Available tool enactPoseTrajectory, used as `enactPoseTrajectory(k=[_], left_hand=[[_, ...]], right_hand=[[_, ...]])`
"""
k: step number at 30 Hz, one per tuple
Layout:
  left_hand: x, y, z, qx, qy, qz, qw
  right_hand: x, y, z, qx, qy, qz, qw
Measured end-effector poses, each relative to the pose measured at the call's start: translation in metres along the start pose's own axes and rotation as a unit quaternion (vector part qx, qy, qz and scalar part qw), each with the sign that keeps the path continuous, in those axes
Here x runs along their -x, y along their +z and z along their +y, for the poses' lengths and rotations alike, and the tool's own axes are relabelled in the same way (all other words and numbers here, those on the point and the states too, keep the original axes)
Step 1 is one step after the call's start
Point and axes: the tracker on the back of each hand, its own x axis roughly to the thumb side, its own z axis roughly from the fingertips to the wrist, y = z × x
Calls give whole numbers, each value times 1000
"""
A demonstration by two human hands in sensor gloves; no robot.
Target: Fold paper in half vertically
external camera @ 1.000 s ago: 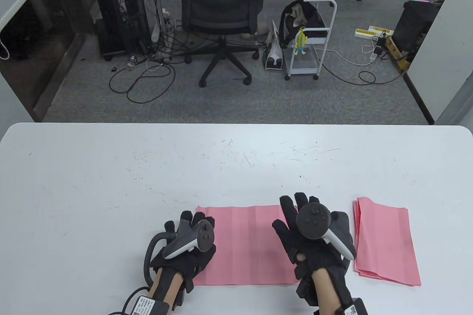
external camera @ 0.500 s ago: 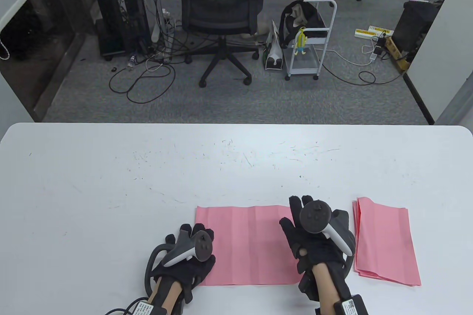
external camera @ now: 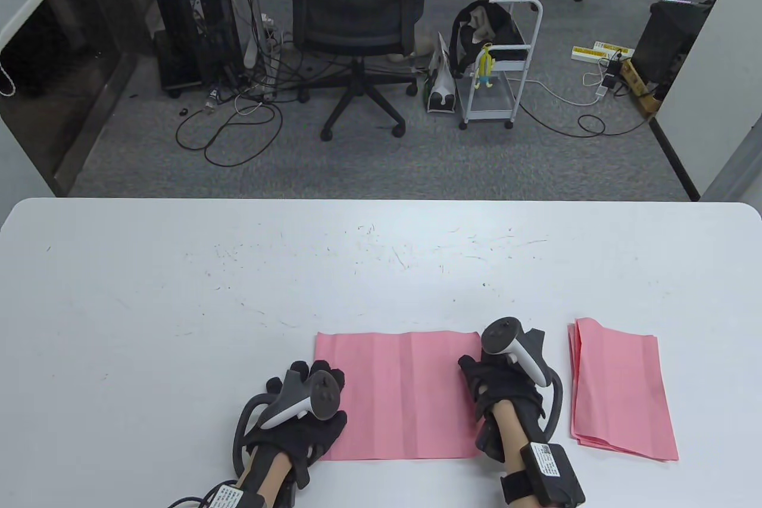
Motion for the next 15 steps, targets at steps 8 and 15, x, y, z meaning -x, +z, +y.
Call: enactPoseTrajectory(k=[8,15], left_hand=[[1,-1,0,3,10,-4,1000],[2,-1,0,3,11,-5,1000]], right_hand=[[0,-11,4,-6,39,19,999],[-2,-7,6,43,34,9,998]])
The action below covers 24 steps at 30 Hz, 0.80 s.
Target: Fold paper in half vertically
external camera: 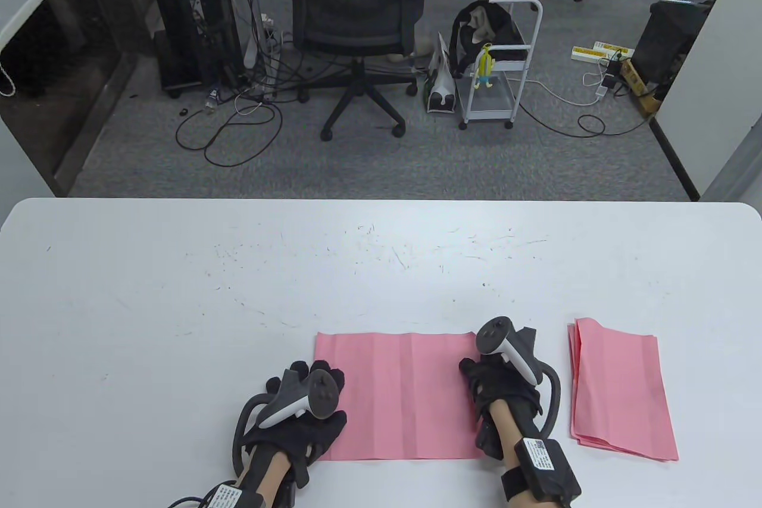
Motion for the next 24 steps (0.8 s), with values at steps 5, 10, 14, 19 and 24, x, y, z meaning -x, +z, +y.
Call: enactPoseTrajectory(k=[5,10,14,19,24], left_hand=[[0,0,0,0,-1,0,1000],[1,0,0,0,1,0,1000],[1,0,0,0,2,-1,1000],[1,0,0,1,2,-1,1000],[1,0,0,0,3,-1,1000]], right_hand=[[7,-3,-2,-26,-53,-14,998],[29,-4,-16,-109,-247,-89,959],[41,4,-24,-164,-360,-159,905],[36,17,-20,-216,-414,-231,854],[14,42,-20,-205,-420,-298,832]])
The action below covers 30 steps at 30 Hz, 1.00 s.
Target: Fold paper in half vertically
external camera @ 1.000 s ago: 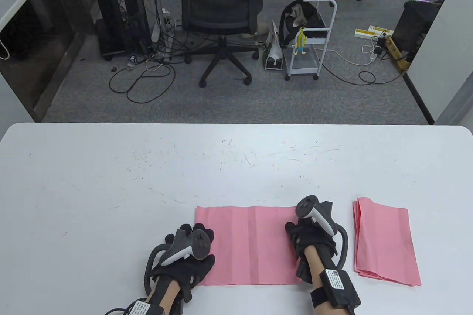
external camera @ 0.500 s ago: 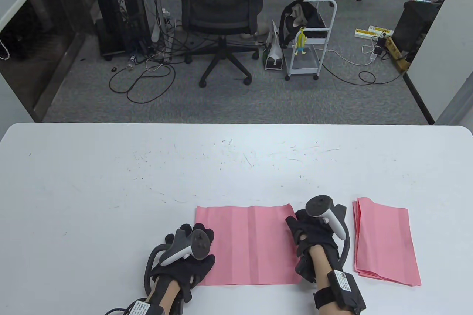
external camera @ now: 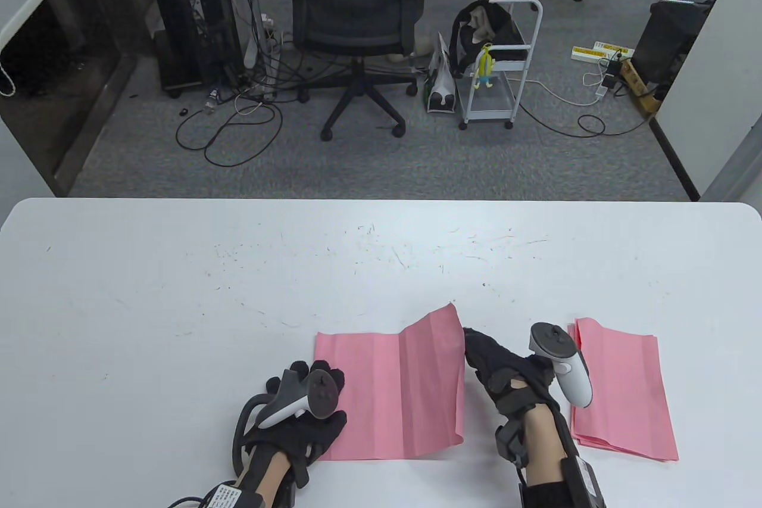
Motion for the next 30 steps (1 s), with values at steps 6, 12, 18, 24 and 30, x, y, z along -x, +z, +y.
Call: enactPoseTrajectory(k=[6,12,18,24,30], left_hand=[[0,0,0,-1,0,0,1000],[0,0,0,-2,-1,0,1000],[0,0,-1,-3,-2,0,1000],[0,0,-1,-4,-1,0,1000],[-1,0,-1,-5,-4,1,1000]], right_hand=[[-26,-5,47,-25,71,-34,997],[-26,-24,91,-23,190,0,981],[-7,-50,130,13,439,92,893],[16,-61,146,3,537,146,831],[24,-61,147,-12,543,150,826]])
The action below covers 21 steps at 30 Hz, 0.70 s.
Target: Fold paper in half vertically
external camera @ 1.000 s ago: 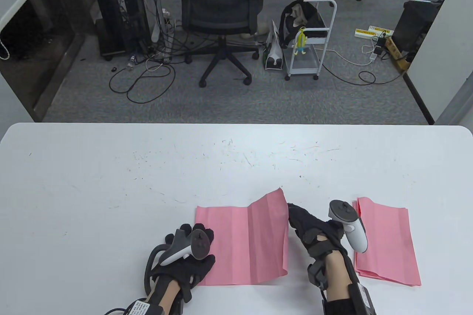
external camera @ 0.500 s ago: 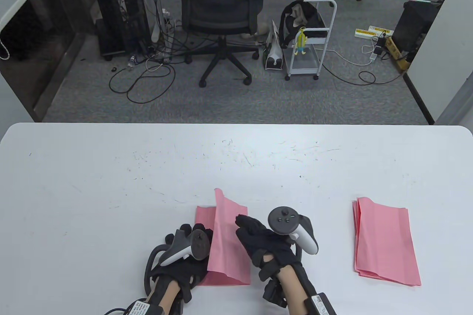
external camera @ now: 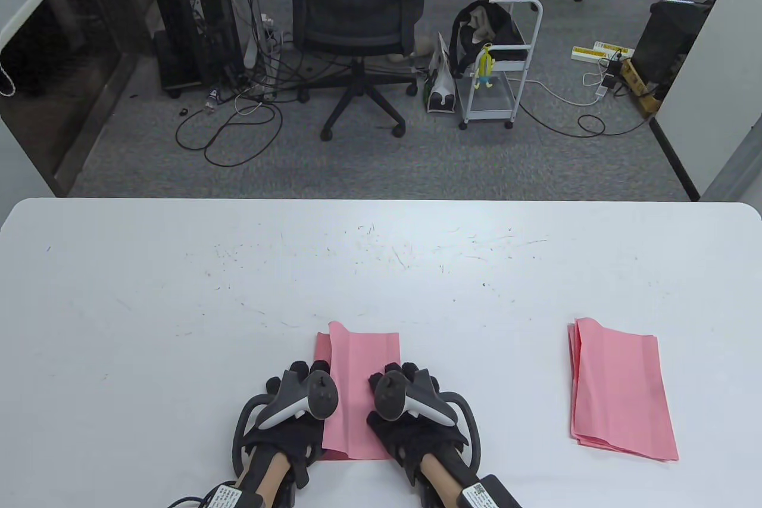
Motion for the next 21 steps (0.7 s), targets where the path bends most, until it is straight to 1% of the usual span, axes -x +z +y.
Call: enactPoseTrajectory(k=[5,9,12,15,18,19,21], left_hand=[[0,0,0,-4,-5,2,1000],[0,1,2,-17,-3,4,1000],[6,4,9,-42,11,10,999],[23,10,18,-82,49,29,995],[43,19,25,-127,97,53,986],[46,22,28,-144,114,53,982],[43,28,31,-163,132,37,977]], right_hand=[[1,0,0,-1,0,-1,1000],[1,0,0,-4,-2,-1,1000],[1,1,0,-5,-3,-1,1000],[1,1,0,-5,0,1,1000],[1,1,0,-6,0,1,1000],[1,1,0,-6,0,0,1000],[1,1,-1,-7,0,1,1000]])
